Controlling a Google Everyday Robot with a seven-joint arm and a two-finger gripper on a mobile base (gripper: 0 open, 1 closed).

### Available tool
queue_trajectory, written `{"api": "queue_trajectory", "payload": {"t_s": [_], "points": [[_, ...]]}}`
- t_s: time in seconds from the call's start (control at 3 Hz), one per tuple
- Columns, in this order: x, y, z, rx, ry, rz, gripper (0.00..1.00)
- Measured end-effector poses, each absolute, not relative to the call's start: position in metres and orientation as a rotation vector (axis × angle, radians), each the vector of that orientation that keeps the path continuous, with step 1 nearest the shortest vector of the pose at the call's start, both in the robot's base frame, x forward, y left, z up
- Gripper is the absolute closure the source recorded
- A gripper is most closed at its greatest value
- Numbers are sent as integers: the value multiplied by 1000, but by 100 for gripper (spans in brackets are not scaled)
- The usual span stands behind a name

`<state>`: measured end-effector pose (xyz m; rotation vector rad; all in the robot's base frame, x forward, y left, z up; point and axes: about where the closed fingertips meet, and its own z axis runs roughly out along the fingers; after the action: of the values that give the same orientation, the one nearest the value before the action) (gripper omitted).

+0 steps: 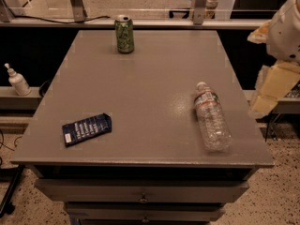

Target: Place water bottle upright

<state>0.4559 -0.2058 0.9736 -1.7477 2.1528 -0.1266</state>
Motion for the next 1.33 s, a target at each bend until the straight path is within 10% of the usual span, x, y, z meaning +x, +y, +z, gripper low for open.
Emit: {"api": "queue_trajectory", "payload": {"t_s": [1.33], "points": [[503,-128,914,-1145,2441,111,0]]}}
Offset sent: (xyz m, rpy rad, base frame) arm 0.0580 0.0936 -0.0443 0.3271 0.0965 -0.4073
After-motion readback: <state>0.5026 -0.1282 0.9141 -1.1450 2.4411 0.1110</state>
